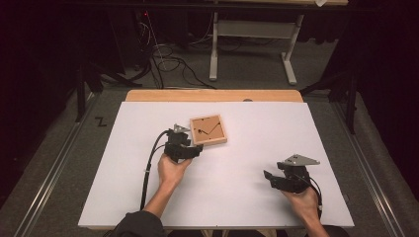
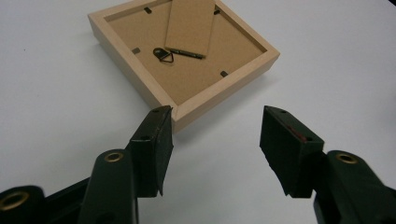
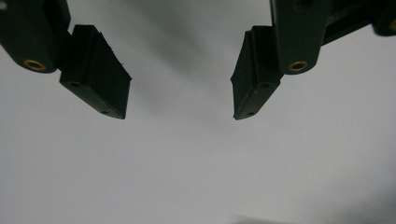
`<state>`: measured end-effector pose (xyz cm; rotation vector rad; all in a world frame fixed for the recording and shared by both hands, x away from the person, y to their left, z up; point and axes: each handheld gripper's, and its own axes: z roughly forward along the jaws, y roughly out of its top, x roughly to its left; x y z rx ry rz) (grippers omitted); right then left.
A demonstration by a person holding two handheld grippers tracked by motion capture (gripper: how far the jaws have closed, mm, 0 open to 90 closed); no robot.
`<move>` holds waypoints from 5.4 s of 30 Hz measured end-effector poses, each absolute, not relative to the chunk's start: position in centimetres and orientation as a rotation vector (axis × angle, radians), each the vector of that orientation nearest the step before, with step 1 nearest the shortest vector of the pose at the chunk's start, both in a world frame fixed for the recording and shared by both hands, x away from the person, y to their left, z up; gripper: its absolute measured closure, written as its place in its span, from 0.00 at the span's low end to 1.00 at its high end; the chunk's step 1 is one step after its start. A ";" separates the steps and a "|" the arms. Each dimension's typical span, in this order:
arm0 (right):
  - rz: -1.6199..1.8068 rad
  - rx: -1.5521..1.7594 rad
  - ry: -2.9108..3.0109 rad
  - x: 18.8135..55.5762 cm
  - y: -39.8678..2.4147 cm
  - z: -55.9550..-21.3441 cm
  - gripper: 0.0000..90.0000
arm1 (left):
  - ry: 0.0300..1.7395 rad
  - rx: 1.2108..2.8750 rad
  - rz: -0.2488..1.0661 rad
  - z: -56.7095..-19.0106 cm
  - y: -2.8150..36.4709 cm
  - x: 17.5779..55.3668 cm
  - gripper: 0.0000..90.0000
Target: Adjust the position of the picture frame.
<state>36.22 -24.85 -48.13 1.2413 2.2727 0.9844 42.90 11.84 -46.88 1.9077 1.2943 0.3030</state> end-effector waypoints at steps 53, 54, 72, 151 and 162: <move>0.959 1.202 2.295 36.1 -24.4 -48.3 0.42 | 1.430 1.920 0.323 -48.7 10.8 47.0 0.63; 0.959 1.202 2.295 36.1 -24.4 -48.3 0.42 | 1.430 1.921 0.324 -48.7 10.8 47.0 0.63; 0.959 1.203 2.297 36.1 -24.4 -48.2 0.42 | 1.436 1.906 0.337 -48.7 11.1 47.2 0.71; 0.949 1.203 2.306 36.2 -24.2 -48.4 0.42 | 1.217 2.015 0.227 -49.0 7.7 40.5 0.80; 0.989 1.231 2.292 36.2 -24.3 -48.3 0.43 | 1.176 2.013 0.200 -49.2 7.1 38.6 0.80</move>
